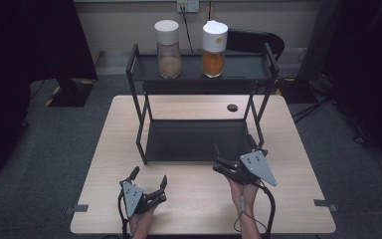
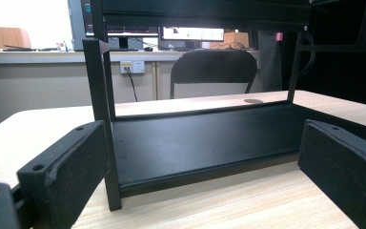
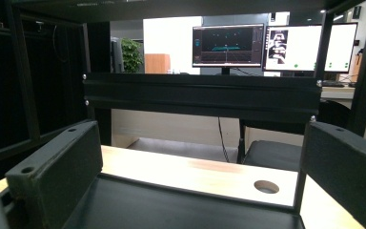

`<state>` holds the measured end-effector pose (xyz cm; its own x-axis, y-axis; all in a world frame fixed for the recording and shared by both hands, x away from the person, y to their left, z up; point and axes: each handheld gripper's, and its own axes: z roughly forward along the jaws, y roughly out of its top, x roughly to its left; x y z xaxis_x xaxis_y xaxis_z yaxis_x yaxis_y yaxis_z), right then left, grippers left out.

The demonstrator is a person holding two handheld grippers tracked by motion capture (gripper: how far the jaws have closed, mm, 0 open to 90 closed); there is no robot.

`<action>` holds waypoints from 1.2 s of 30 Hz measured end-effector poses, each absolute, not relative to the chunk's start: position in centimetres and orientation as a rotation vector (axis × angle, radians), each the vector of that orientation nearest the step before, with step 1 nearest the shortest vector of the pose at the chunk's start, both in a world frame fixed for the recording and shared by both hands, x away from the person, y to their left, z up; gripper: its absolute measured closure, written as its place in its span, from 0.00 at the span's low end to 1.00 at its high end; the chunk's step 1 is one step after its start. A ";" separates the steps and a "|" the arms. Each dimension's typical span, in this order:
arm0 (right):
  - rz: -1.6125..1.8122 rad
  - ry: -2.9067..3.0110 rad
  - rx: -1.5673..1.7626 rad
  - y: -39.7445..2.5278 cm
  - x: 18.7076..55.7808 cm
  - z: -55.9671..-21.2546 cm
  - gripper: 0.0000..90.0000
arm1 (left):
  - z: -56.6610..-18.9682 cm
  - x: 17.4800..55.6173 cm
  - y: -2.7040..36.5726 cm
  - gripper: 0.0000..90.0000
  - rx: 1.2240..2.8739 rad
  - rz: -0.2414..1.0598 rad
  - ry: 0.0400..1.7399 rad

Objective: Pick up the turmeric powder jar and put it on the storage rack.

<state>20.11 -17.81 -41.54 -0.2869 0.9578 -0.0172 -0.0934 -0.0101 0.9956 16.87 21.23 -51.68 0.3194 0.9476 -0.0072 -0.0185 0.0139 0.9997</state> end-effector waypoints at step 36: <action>1.435 1.361 1.058 -18.9 17.9 -47.2 0.00 | -51.7 16.9 21.2 0.03 1.322 0.970 0.959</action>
